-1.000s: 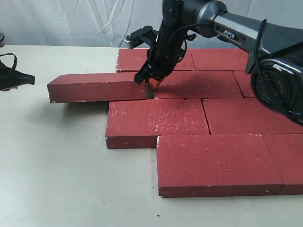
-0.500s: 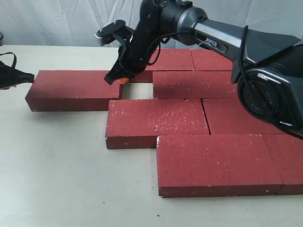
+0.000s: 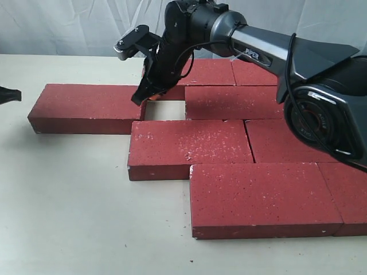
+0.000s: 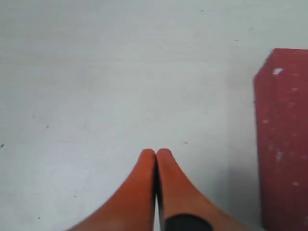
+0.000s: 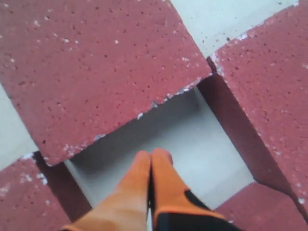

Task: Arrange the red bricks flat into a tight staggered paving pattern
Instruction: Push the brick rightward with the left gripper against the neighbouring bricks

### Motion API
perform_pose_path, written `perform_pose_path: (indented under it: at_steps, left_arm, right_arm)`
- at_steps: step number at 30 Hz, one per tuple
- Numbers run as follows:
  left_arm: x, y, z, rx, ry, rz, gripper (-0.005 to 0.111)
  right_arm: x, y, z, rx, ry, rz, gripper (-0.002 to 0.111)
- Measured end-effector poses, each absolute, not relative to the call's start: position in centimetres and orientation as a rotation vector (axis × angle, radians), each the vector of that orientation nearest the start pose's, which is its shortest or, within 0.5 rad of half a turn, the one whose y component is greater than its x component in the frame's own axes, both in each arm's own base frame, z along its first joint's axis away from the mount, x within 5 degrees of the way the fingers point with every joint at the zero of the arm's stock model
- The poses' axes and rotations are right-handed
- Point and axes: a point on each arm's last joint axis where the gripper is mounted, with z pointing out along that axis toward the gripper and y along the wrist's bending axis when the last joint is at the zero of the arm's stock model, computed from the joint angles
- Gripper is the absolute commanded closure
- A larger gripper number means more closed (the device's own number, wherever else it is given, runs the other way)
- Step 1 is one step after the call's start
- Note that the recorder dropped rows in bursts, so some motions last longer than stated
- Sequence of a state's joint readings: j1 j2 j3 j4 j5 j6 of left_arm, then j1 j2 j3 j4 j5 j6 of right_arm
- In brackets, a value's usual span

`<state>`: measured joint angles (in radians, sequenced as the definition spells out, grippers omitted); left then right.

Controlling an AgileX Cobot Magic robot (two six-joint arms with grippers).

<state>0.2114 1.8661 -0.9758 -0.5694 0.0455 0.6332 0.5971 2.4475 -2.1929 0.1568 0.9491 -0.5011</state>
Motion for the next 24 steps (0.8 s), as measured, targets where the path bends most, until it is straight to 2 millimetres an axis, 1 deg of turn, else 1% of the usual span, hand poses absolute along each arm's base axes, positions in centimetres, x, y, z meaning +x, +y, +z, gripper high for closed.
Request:
perform_pose_path:
  at_steps: [2,5,8,12,18,24]
  left_arm:
    - [36.3,8.0,13.9,-0.2,2.414,0.112,0.107]
    - [36.6,8.2,12.5,-0.215,2.446,0.105,0.107]
    - [37.2,7.9,12.0,-0.212,2.465,0.08,0.107]
    - [38.0,6.9,11.0,-0.177,2.483,0.063,0.107]
    - [38.8,5.1,10.4,-0.115,2.496,0.036,0.107]
    - [39.0,4.0,10.5,-0.075,2.504,0.016,0.107]
  right_arm:
    - [43.6,30.6,17.2,-1.344,2.334,0.184,0.109]
    - [43.8,30.2,17.2,-1.353,2.331,0.135,0.109]
    - [43.8,30.1,17.2,-1.349,2.333,0.118,0.109]
    - [43.9,30.1,17.2,-1.347,2.335,0.114,0.109]
    - [44.3,29.5,17.2,-1.325,2.347,0.112,0.109]
    - [44.9,28.4,17.2,-1.282,2.381,0.108,0.109]
